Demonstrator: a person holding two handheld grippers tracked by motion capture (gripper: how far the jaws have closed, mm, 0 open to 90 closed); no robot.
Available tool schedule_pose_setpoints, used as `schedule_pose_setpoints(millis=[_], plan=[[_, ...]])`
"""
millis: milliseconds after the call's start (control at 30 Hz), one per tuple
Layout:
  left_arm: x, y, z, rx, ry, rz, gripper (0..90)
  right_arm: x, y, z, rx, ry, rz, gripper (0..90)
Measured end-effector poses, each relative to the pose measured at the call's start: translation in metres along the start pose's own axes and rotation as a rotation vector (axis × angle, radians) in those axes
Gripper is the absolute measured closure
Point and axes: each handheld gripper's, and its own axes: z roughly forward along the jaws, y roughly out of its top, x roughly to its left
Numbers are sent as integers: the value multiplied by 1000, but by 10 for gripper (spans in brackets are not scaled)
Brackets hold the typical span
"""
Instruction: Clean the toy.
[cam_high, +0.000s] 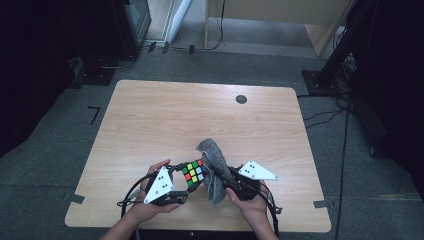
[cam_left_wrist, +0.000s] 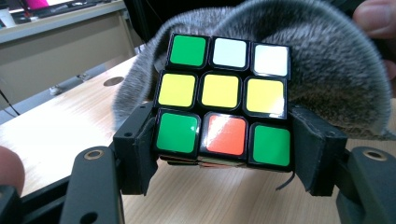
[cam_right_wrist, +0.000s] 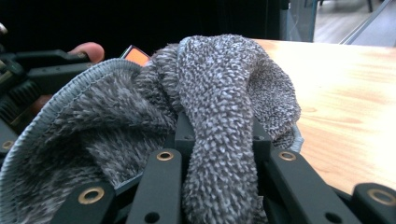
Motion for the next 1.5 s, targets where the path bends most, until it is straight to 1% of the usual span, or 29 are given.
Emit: schedule_pose_setpoints(millis=[67, 100, 133, 200, 267, 333, 367, 433, 467, 500, 533, 600, 633, 667, 700, 767, 800, 867, 933, 1067, 1100, 1167, 1200, 1267, 1300, 1333, 1400, 1433, 1500], plan=[[0, 0, 1, 9, 5, 5, 338, 2, 3, -2, -20, 40, 38, 745], [0, 0, 1, 13, 4, 6, 338, 6, 5, -3, -31, 60, 30, 743], [0, 0, 1, 14, 2, 5, 338, 11, 7, -3, -36, 68, 5, 742], [0, 0, 1, 16, 4, 3, 338, 15, 8, -3, -31, 49, -46, 743], [0, 1, 1, 13, 3, -6, 338, 11, 7, -2, -13, 27, -45, 745], [2, 1, 2, 9, 1, -18, 337, 2, 3, -1, 22, -39, -43, 746], [2, 1, 2, 9, 1, -18, 338, -1, 2, -1, 28, -55, -34, 746], [5, -1, 4, 40, 20, -28, 337, -10, 2, -5, 27, -113, -15, 745], [7, -2, 5, 58, 30, -41, 337, -13, 4, -8, 25, -141, -19, 744], [9, -3, 6, 70, 36, -49, 337, -19, 8, -14, 16, -193, -34, 742], [10, -4, 7, 85, 46, -58, 337, -22, 10, -19, 9, -227, -51, 742], [14, -5, 8, 103, 68, -81, 337, -35, 17, -33, -13, -310, -62, 739], [14, -5, 8, 103, 68, -81, 337, -42, 19, -40, -15, -354, -72, 738], [17, -5, 11, 132, 89, -102, 337, -50, 19, -45, -5, -409, -90, 738], [18, -6, 13, 141, 99, -108, 337, -59, 17, -49, 15, -469, -110, 737], [20, -7, 17, 174, 118, -128, 337, -73, 7, -51, 54, -537, -103, 737], [20, -8, 19, 181, 126, -134, 337, -79, 2, -51, 72, -556, -85, 737], [23, -9, 22, 209, 142, -149, 337, -88, -6, -48, 96, -572, -62, 737], [25, -9, 24, 223, 155, -160, 337, -94, -12, -43, 120, -586, -64, 730], [34, -14, 30, 269, 172, -206, 336, -102, -20, -36, 165, -557, -34, 704], [36, -15, 31, 276, 173, -214, 337, -105, -23, -33, 184, -518, -7, 675], [38, -16, 33, 285, 182, -222, 337, -107, -27, -31, 190, -446, 23, 565], [39, -17, 34, 290, 186, -227, 336, -107, -28, -29, 190, -424, 30, 478], [41, -17, 35, 300, 194, -237, 336, -104, -26, -28, 176, -424, 11, 294], [42, -17, 36, 304, 197, -242, 336, -102, -23, -28, 164, -413, 22, 218], [42, -17, 37, 314, 199, -243, 336, -101, -19, -29, 150, -401, 35, 178], [44, -18, 40, 327, 207, -250, 336, -98, -15, -33, 135, -401, 36, 169], [45, -19, 41, 335, 209, -254, 336, -97, -13, -35, 130, -415, 27, 200], [47, -20, 43, 345, 219, -266, 336, -98, -15, -37, 144, -433, 27, 315]])
